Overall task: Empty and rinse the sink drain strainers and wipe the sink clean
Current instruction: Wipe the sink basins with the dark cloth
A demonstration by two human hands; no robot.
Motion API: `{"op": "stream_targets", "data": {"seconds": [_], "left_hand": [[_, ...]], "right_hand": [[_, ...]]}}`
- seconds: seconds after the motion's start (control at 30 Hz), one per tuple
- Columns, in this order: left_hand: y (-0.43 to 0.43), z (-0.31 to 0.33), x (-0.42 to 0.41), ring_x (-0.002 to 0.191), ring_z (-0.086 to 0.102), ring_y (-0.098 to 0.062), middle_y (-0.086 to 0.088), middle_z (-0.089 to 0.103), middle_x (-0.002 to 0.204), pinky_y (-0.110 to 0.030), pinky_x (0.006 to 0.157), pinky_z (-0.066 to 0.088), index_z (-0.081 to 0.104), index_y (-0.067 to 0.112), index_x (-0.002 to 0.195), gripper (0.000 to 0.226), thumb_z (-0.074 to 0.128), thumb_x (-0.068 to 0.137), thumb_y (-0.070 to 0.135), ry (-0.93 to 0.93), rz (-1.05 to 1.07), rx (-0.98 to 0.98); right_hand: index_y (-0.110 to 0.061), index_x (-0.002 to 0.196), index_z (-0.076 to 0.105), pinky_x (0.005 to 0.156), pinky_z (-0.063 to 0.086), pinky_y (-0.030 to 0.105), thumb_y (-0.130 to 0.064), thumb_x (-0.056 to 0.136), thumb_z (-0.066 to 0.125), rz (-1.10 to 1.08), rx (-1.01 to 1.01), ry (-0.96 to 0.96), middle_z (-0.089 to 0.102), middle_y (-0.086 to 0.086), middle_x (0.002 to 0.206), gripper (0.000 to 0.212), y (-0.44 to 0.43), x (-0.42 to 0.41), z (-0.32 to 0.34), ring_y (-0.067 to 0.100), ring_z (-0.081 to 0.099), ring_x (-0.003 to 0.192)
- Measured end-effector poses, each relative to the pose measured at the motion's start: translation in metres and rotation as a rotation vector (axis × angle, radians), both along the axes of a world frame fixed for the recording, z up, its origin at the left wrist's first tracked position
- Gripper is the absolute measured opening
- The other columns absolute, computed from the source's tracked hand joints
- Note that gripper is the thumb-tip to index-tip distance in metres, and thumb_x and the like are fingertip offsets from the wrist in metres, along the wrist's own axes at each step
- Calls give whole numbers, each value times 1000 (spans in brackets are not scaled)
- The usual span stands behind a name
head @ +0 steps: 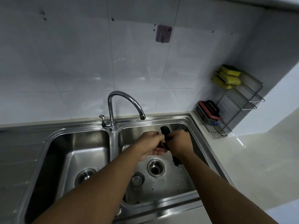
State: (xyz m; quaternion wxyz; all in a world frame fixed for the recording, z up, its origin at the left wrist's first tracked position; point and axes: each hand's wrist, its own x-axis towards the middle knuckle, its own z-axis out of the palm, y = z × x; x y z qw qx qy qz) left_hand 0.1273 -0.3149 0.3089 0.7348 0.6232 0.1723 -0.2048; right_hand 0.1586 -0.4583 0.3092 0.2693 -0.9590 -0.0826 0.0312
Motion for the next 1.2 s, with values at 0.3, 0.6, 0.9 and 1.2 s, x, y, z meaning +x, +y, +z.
{"op": "stream_targets", "data": {"seconds": [0.3,0.6,0.9,1.2], "left_hand": [[-4,5,4,90,55,-10,12,61,102,-31,72,55,56,56,101,33,34,89,77,-69,52,193],[-12,3,17,99,65,-22,-4,70,113,-37,82,54,59,31,109,21,47,102,46,-102,230,-41],[-28,4,23,84,63,-15,0,69,103,-31,69,54,61,24,110,15,55,101,35,-73,257,-149],[-22,-7,22,90,67,-17,-6,71,110,-34,78,57,60,20,114,31,67,92,42,-97,285,-121]], "right_hand": [[-22,54,69,47,44,12,-13,68,81,-84,438,15,66,-7,53,20,7,-5,0,-1,58,46],[-16,81,76,65,54,20,6,85,66,122,727,266,73,-2,74,24,6,-10,1,7,68,70],[-10,71,70,56,45,28,-8,85,62,124,100,-164,68,7,65,17,-2,-4,0,23,61,59],[-11,78,78,62,54,33,3,76,64,-22,801,328,73,18,77,20,-2,-1,-6,22,66,66]]}}
